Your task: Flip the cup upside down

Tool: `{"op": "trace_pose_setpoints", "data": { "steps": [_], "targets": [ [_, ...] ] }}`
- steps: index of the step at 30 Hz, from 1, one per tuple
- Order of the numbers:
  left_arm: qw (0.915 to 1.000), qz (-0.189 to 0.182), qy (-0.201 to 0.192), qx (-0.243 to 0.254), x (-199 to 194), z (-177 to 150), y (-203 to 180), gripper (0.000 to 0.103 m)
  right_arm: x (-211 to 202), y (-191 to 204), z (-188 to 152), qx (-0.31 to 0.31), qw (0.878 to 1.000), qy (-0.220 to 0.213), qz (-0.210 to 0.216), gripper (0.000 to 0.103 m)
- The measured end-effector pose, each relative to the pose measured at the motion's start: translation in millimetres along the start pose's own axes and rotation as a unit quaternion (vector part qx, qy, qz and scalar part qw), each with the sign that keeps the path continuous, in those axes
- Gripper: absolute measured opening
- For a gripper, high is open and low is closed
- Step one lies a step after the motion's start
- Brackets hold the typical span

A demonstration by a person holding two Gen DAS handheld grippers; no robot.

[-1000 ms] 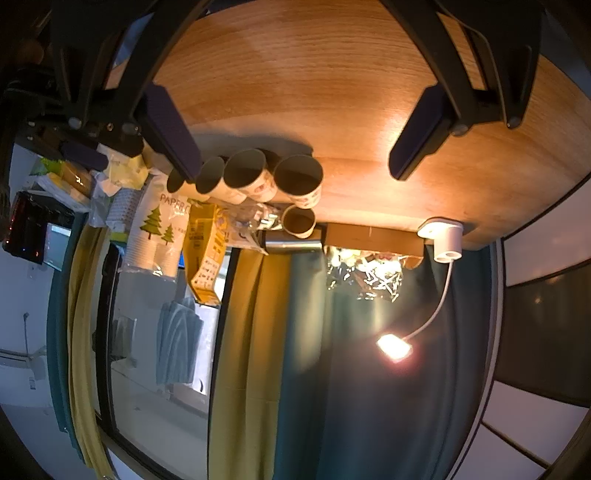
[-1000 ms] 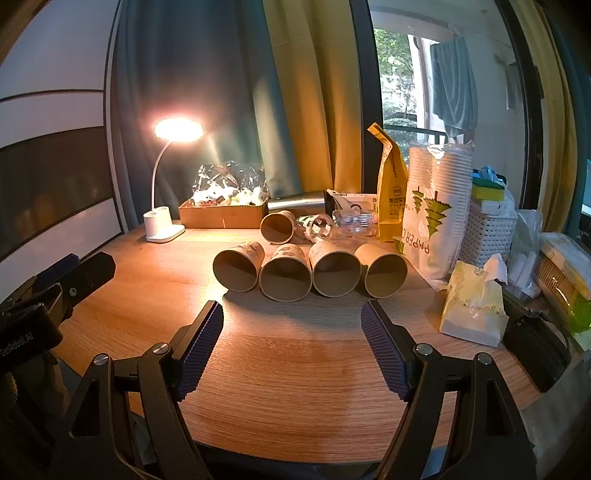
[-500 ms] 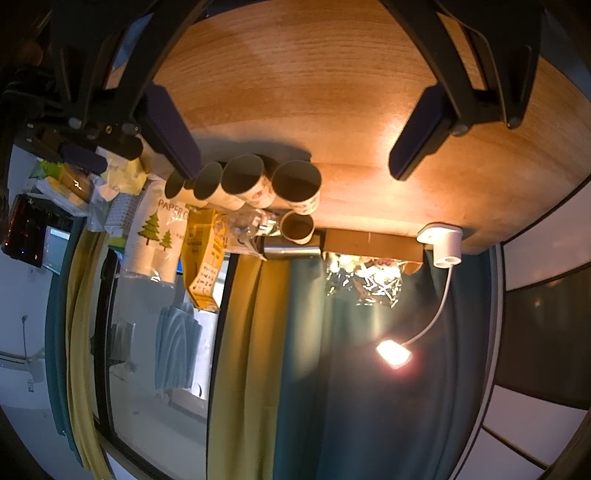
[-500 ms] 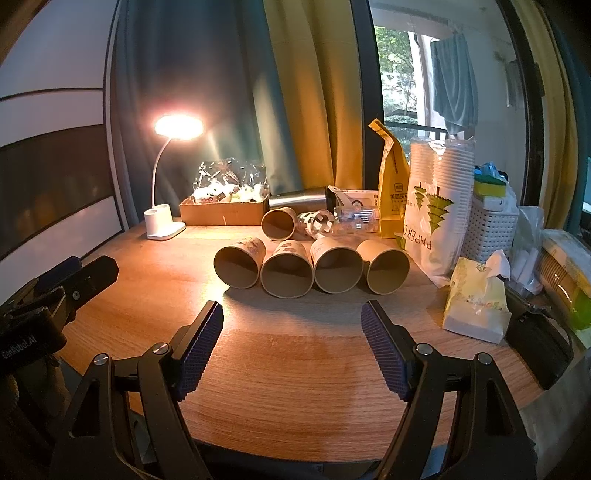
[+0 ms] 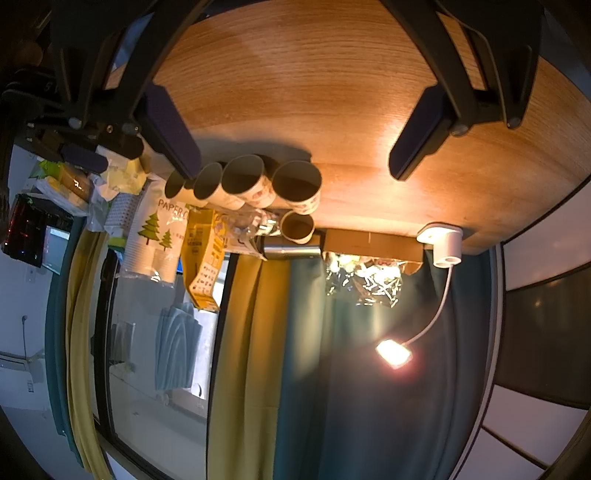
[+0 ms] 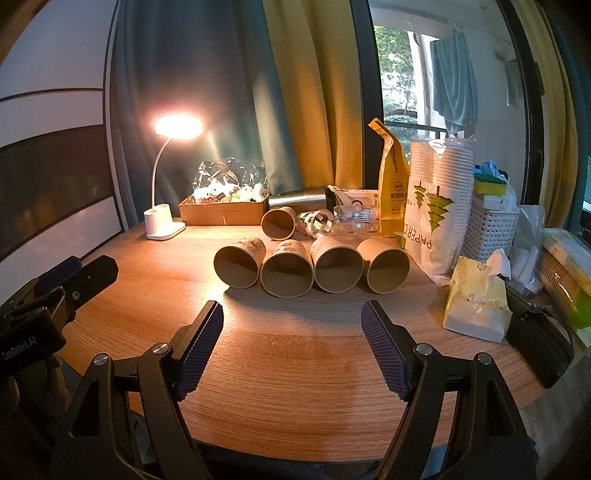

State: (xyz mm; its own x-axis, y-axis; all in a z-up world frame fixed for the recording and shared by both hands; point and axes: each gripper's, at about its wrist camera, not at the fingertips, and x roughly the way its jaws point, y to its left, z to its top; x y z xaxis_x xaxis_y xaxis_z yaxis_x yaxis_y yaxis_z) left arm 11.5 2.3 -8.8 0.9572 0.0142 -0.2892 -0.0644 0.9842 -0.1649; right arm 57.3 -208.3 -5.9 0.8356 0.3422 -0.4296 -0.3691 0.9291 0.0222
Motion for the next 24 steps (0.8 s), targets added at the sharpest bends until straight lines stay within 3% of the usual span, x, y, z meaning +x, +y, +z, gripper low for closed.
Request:
{"op": "trace_pose_setpoints", "data": {
  "steps": [24],
  "targets": [
    [1.0000, 0.000, 0.000, -0.001, -0.1, -0.4, -0.2, 0.103, 0.1, 0.4, -0.6, 0.001, 1.000, 0.001, 0.001, 0.080]
  ]
}}
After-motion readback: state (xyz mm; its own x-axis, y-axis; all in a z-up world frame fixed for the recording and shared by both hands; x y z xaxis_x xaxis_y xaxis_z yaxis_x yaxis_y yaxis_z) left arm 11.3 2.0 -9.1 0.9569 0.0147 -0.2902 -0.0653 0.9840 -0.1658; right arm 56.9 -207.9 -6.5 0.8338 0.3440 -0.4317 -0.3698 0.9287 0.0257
